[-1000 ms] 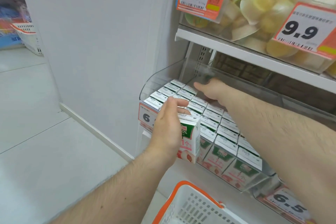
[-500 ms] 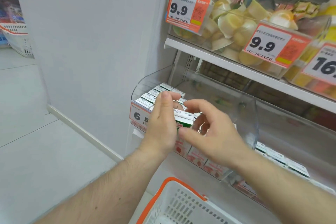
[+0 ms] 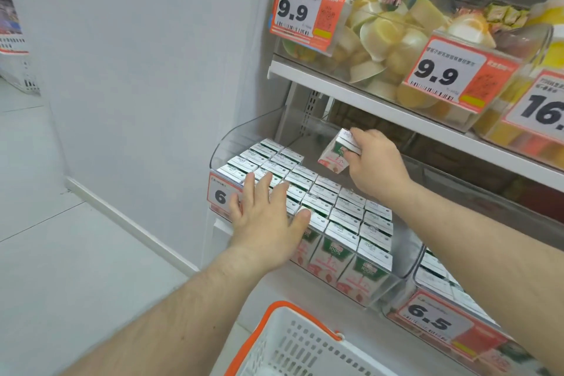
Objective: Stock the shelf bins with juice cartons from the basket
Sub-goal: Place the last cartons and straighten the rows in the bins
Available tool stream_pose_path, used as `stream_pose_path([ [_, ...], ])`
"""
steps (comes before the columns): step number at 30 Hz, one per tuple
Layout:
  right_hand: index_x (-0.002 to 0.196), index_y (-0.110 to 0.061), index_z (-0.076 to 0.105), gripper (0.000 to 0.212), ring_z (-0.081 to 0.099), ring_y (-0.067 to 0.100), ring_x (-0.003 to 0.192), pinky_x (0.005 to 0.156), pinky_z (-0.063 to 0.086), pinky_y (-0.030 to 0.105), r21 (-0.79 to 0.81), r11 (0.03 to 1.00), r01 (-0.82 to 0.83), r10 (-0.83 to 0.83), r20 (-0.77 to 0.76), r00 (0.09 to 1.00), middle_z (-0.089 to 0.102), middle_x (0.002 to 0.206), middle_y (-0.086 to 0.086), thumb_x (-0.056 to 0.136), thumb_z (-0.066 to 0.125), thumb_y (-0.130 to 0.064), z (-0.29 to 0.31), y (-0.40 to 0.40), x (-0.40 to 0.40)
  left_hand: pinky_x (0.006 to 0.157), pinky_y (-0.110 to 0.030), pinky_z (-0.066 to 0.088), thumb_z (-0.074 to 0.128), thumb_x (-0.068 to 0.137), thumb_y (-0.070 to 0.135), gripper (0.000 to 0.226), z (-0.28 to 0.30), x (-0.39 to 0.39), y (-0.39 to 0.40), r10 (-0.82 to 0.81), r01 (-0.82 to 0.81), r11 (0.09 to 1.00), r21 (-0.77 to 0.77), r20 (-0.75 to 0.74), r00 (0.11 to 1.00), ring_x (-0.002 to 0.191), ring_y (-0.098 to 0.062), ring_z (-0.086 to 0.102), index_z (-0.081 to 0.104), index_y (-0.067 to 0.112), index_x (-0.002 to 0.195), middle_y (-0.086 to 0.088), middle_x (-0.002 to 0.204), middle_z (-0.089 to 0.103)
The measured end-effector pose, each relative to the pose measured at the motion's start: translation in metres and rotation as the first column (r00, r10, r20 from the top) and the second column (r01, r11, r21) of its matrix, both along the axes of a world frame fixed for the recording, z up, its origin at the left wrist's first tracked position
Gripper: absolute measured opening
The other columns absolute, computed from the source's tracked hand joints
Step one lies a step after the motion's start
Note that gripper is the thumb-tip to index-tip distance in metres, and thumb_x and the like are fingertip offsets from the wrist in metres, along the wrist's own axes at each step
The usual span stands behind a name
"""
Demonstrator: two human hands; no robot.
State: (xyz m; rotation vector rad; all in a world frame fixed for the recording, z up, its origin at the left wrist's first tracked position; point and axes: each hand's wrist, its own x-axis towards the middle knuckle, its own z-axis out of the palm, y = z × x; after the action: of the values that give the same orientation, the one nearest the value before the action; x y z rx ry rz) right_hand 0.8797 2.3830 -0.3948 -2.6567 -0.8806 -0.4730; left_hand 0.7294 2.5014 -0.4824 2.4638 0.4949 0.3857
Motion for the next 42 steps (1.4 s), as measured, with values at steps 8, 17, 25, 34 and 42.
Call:
stream_pose_path([
  [8, 0.116, -0.012, 0.07, 0.025, 0.065, 0.021, 0.084, 0.069, 0.05, 0.027, 0.033, 0.996, 0.084, -0.061, -0.45, 0.891, 0.07, 0.095, 0.006, 0.094, 0.06, -0.018, -0.028, 0.04, 0.055, 0.113, -0.047, -0.02, 0.028, 0.096, 0.052, 0.062, -0.007, 0.007, -0.003, 0.03, -0.03, 0.999, 0.041, -0.011, 0.999, 0.144, -0.02, -0.028, 0.019, 0.027, 0.152, 0.002, 0.162, -0.003],
  [17, 0.116, -0.004, 0.069, 0.026, 0.061, 0.019, 0.088, 0.07, 0.05, 0.03, 0.055, 0.993, 0.1, -0.049, -0.592, 0.804, 0.069, 0.113, 0.015, 0.093, 0.057, -0.011, -0.039, 0.058, 0.067, 0.111, -0.046, -0.023, 0.03, 0.094, 0.048, 0.061, -0.007, 0.013, -0.006, 0.054, -0.053, 0.998, 0.02, -0.013, 0.998, 0.143, -0.022, -0.029, 0.021, 0.026, 0.15, -0.001, 0.161, -0.003],
  [25, 0.124, -0.018, 0.067, 0.03, 0.063, 0.019, 0.097, 0.085, 0.051, 0.031, 0.022, 0.993, 0.113, -0.072, -0.65, 0.757, 0.067, 0.12, 0.006, 0.095, 0.055, -0.016, -0.043, 0.06, 0.065, 0.116, -0.049, -0.019, 0.037, 0.093, 0.044, 0.055, -0.009, 0.013, -0.009, 0.083, -0.083, 0.997, -0.01, 0.053, 0.995, 0.144, -0.019, -0.024, 0.033, 0.026, 0.145, 0.0, 0.16, 0.003],
  [34, 0.127, -0.023, 0.065, 0.035, 0.058, 0.023, 0.12, 0.097, 0.049, 0.031, -0.01, 0.987, 0.157, -0.154, -0.289, 0.945, 0.063, 0.131, 0.0, 0.093, 0.057, -0.029, -0.03, 0.042, 0.03, 0.111, -0.043, 0.013, 0.047, 0.084, 0.045, 0.056, 0.0, -0.005, -0.032, -0.006, -0.016, 0.997, 0.073, 0.281, 0.96, 0.135, -0.013, 0.008, 0.041, 0.024, 0.136, 0.002, 0.147, 0.019],
  [42, 0.086, -0.023, 0.074, 0.021, 0.064, 0.018, 0.087, 0.079, 0.051, 0.029, 0.294, 0.955, 0.029, -0.028, -0.009, 1.0, 0.073, 0.089, -0.006, 0.086, 0.053, -0.021, -0.021, -0.036, -0.061, 0.104, -0.034, 0.028, 0.055, 0.075, 0.033, 0.053, -0.005, -0.033, -0.067, -0.193, 0.182, 0.981, 0.063, 0.284, 0.939, 0.117, -0.021, 0.033, 0.049, 0.014, 0.124, -0.002, 0.123, 0.035],
])
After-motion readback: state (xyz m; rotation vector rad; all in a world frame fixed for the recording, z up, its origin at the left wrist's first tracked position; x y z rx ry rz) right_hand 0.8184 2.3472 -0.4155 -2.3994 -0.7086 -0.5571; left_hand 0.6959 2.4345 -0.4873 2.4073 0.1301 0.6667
